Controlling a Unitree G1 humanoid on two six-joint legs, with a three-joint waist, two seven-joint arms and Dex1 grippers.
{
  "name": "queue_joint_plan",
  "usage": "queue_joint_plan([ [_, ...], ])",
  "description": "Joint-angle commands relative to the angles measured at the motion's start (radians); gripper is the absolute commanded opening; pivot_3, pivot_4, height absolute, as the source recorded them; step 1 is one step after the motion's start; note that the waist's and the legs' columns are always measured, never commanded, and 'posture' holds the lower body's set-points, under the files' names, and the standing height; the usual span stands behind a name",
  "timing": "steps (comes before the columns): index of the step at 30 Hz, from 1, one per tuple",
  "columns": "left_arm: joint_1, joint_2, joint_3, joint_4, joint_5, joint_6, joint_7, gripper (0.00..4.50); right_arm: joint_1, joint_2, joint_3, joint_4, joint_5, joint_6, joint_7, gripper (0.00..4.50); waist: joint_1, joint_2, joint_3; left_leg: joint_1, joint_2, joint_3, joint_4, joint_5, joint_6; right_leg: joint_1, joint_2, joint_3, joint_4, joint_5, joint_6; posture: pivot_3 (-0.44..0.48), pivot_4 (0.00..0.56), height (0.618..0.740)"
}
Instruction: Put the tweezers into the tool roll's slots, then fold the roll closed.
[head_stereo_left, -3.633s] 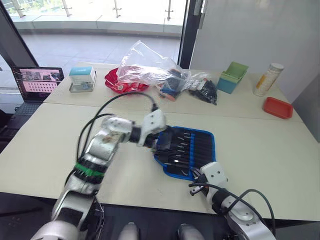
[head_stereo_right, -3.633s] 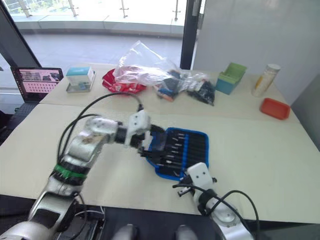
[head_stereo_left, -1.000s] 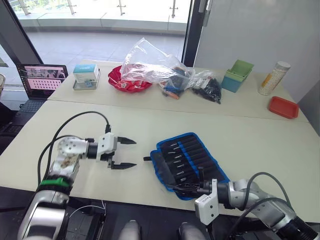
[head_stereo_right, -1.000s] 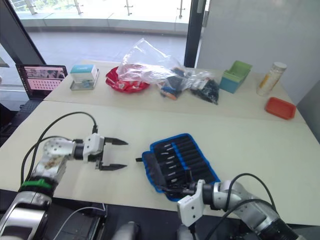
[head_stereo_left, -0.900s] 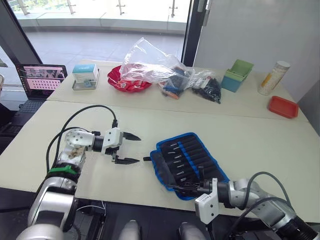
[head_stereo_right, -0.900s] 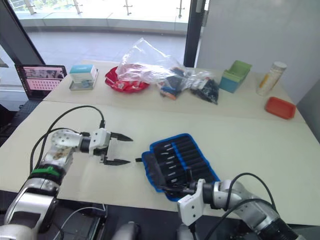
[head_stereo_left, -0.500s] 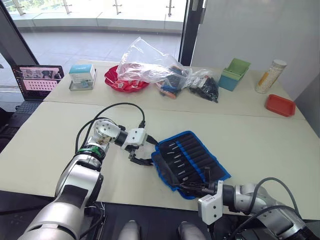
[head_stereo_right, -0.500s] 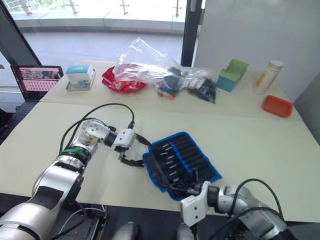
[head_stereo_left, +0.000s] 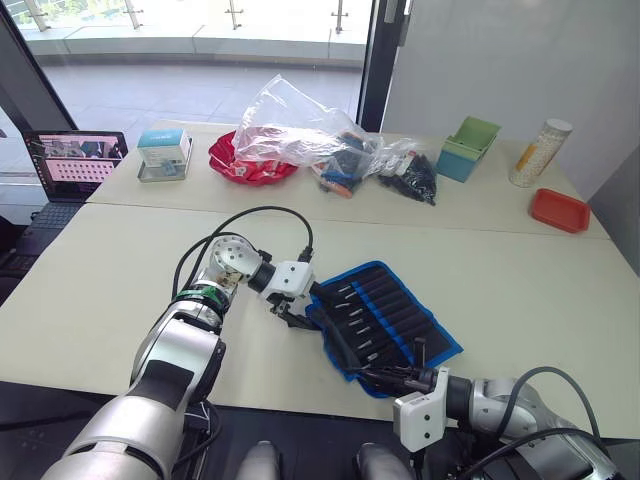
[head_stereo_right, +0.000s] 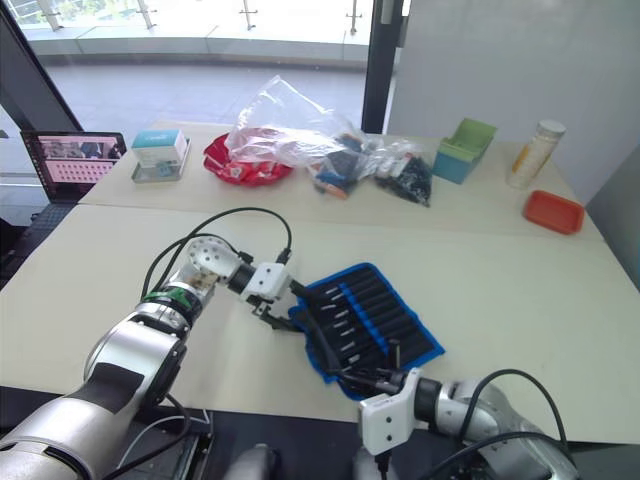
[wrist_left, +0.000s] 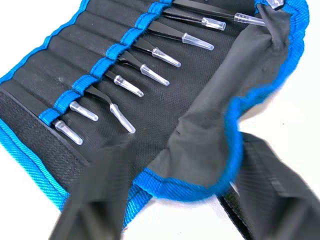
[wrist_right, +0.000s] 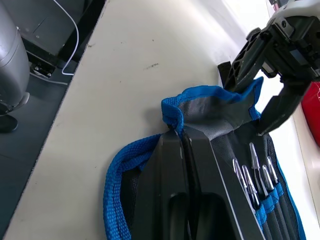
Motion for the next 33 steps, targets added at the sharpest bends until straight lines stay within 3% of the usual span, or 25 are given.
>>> queue_joint_plan([
  [1, -0.031, 0.014, 0.011, 0.000, 0.008, -0.009, -0.003, 1.38, 0.000, 0.005, -0.041, -0.022, -0.008, 0.006, -0.021, 0.00, 0.000, 0.000, 0.000, 0.000, 0.000, 0.000, 0.000, 0.000, 0.000, 0.000, 0.000, 0.000, 0.000, 0.000, 0.000, 0.000, 0.150, 0.723],
  [5, -0.021, 0.029, -0.009, -0.007, 0.010, -0.039, -0.003, 0.08, -0.002, 0.008, -0.042, -0.002, -0.019, -0.007, -0.026, 0.00, 0.000, 0.000, 0.000, 0.000, 0.000, 0.000, 0.000, 0.000, 0.000, 0.000, 0.000, 0.000, 0.000, 0.000, 0.000, 0.000, 0.150, 0.723],
  [6, -0.015, 0.036, -0.020, -0.010, 0.012, -0.055, -0.003, 0.03, -0.007, 0.011, -0.040, 0.004, -0.023, -0.009, -0.028, 0.00, -0.001, 0.000, 0.000, 0.000, 0.000, 0.000, 0.000, 0.000, 0.000, 0.000, 0.000, 0.000, 0.000, 0.000, 0.000, 0.000, 0.150, 0.723],
  [10, 0.033, 0.071, -0.093, -0.029, 0.013, -0.161, -0.003, 0.03, -0.047, 0.028, -0.027, 0.038, -0.051, -0.031, -0.042, 0.00, -0.006, 0.000, 0.000, 0.001, 0.000, 0.000, 0.000, 0.000, 0.000, 0.000, 0.000, 0.000, 0.000, 0.000, 0.000, 0.000, 0.150, 0.723],
  [18, 0.128, 0.192, -0.235, -0.179, -0.143, -0.163, -0.003, 0.03, -0.117, 0.042, -0.002, 0.131, -0.142, -0.133, -0.088, 0.00, -0.013, 0.000, 0.000, 0.002, 0.001, 0.000, 0.000, 0.000, 0.000, 0.000, 0.001, 0.001, 0.001, 0.000, 0.000, 0.000, 0.150, 0.723],
  [24, 0.321, 0.565, -0.397, -0.745, -0.440, 0.166, -0.003, 0.03, -0.166, 0.052, 0.024, 0.217, -0.150, -0.164, -0.107, 0.00, -0.047, 0.001, 0.001, 0.005, 0.003, 0.000, -0.002, 0.000, 0.000, 0.001, 0.003, 0.002, 0.004, 0.000, 0.000, 0.000, 0.150, 0.723],
  [28, 0.430, 0.674, -0.349, -0.973, -0.505, 0.362, -0.003, 0.03, -0.166, 0.052, 0.037, 0.222, -0.118, -0.163, -0.095, 0.00, -0.027, 0.002, 0.001, 0.005, 0.003, 0.000, -0.002, 0.000, 0.000, 0.002, 0.002, 0.002, 0.004, 0.000, -0.001, 0.000, 0.150, 0.723],
  [33, 0.500, 0.639, -0.237, -0.999, -0.456, 0.447, 0.048, 0.03, -0.173, 0.073, 0.037, 0.210, -0.071, -0.126, -0.082, 0.00, -0.003, 0.003, 0.002, 0.005, 0.002, 0.000, 0.001, 0.000, 0.000, 0.003, 0.001, 0.002, 0.004, 0.000, 0.000, 0.000, 0.150, 0.723],
])
